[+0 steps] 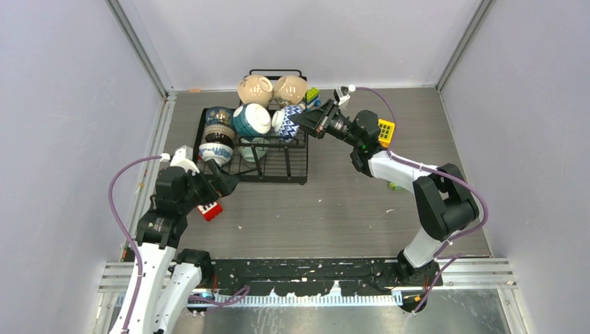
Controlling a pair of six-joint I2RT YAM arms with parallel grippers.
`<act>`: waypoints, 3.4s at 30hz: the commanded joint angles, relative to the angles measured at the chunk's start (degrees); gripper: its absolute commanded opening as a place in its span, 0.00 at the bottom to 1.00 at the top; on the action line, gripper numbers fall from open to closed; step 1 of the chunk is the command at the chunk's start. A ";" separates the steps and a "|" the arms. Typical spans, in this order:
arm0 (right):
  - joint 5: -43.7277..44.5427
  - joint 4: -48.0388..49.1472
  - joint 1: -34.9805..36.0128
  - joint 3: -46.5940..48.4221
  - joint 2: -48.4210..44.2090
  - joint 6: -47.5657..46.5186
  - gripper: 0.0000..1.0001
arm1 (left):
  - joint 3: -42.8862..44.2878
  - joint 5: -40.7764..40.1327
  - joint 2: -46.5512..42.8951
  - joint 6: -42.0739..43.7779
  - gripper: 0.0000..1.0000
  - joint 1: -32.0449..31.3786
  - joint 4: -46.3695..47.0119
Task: Unload the bowls from the dish rack
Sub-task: Pick up the bowl from the dish rack.
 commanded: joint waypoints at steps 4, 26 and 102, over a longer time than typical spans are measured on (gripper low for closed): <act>-2.68 4.93 0.63 2.57 1.06 2.08 0.06 | -0.04 -0.21 -0.85 -0.32 0.98 0.23 1.55; -3.31 10.82 0.64 6.16 1.31 7.06 0.01 | 0.06 -0.68 -1.32 -0.32 0.98 0.23 1.40; 58.58 -97.37 43.83 14.35 -40.33 -64.66 0.01 | 18.76 17.45 2.79 8.86 1.00 -1.72 -7.52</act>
